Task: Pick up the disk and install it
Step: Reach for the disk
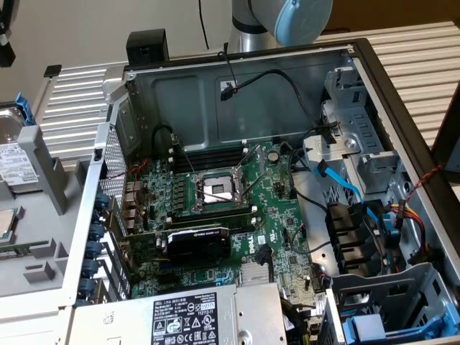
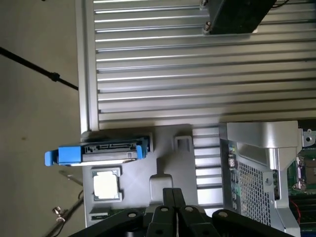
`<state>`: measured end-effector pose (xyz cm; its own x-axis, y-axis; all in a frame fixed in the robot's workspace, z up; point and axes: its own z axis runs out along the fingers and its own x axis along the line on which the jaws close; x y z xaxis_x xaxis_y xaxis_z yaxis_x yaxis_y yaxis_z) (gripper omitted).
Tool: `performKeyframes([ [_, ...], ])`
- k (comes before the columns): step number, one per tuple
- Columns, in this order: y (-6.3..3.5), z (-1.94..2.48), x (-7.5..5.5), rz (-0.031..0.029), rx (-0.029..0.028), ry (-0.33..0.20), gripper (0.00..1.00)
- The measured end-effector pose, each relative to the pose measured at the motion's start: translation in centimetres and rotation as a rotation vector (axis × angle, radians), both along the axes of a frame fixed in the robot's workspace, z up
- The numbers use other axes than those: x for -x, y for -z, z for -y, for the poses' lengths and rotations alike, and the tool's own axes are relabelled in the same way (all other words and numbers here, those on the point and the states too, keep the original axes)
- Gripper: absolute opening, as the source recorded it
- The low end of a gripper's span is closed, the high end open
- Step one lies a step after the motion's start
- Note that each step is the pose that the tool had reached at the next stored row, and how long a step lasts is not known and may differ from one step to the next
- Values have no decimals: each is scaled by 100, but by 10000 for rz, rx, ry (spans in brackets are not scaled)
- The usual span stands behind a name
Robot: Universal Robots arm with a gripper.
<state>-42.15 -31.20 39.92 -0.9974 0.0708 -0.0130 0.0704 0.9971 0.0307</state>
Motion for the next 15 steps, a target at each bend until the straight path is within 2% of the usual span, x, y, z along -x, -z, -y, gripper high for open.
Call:
performKeyframes([
  [8, 0, -178, 215, 0, 2, 0, 11],
  [15, -1, -245, 492, -1, 2, 0, 11],
])
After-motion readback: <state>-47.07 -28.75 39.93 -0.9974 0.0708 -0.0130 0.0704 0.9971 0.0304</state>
